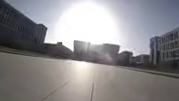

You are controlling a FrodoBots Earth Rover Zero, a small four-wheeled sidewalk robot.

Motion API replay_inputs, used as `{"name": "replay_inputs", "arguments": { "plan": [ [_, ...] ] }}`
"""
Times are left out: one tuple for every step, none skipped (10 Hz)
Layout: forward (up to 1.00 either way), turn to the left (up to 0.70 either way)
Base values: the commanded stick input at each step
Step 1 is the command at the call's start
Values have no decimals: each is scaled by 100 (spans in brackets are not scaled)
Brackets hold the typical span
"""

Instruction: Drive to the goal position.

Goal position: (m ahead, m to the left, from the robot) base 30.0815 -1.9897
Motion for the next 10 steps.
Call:
{"name": "replay_inputs", "arguments": {
  "plan": [
    [100,3],
    [100,3],
    [100,3],
    [100,3],
    [100,3],
    [100,3],
    [100,3],
    [100,3],
    [100,3],
    [100,3]
  ]
}}
